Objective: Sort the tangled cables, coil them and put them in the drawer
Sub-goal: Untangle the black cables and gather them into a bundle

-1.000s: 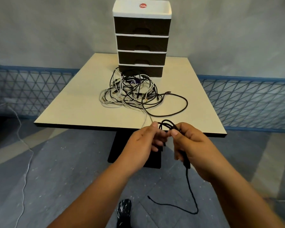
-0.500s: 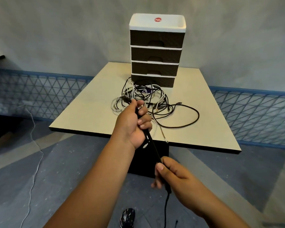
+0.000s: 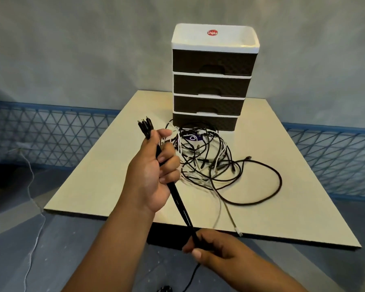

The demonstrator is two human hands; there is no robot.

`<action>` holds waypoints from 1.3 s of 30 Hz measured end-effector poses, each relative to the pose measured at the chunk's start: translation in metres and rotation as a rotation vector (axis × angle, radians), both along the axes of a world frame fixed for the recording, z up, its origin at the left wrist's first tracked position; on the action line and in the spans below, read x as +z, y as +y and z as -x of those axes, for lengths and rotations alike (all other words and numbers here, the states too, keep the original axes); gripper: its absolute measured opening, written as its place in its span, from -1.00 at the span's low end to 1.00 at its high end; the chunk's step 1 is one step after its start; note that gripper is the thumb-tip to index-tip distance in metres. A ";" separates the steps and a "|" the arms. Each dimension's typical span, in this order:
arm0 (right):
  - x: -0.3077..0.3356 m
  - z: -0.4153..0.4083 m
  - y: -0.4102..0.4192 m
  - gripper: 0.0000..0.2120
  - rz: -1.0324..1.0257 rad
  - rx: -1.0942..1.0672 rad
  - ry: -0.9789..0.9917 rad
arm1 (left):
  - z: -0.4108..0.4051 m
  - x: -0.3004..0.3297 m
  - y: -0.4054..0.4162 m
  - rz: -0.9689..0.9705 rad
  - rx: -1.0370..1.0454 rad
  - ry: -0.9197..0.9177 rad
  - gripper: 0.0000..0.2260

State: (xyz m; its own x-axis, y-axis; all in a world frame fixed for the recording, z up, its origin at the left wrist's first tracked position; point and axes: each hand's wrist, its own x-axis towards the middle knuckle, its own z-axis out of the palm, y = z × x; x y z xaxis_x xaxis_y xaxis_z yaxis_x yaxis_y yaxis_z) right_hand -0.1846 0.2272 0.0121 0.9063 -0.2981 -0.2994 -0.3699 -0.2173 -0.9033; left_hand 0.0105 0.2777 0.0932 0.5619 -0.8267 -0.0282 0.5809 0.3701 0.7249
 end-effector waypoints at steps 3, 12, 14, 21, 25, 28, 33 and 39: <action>0.008 -0.035 -0.018 -0.83 0.020 0.026 0.006 | -0.037 0.005 -0.021 -0.002 -0.013 -0.043 -0.73; 0.011 -0.103 -0.066 -0.80 0.084 -0.034 0.041 | -0.127 0.002 -0.080 0.018 -0.097 -0.102 -0.73; 0.015 -0.107 -0.079 -0.82 0.140 -0.018 0.054 | -0.138 -0.003 -0.089 0.006 -0.086 -0.084 -0.74; 0.038 -0.129 -0.162 -0.85 0.206 -0.382 -0.225 | -0.156 -0.015 -0.104 -0.038 -0.013 -0.040 -0.73; 0.060 -0.174 -0.219 -0.89 0.498 -0.481 -0.227 | -0.160 -0.017 -0.108 -0.090 0.083 -0.033 -0.74; 0.067 -0.220 -0.241 -0.84 0.747 -0.416 -0.167 | -0.159 -0.019 -0.107 -0.115 0.094 -0.026 -0.74; 0.046 -0.290 -0.261 -0.70 0.948 0.053 0.162 | -0.161 -0.020 -0.111 -0.127 0.132 0.003 -0.73; 0.073 -0.297 -0.275 -0.83 0.643 0.026 0.058 | -0.170 -0.020 -0.107 -0.158 0.152 0.054 -0.72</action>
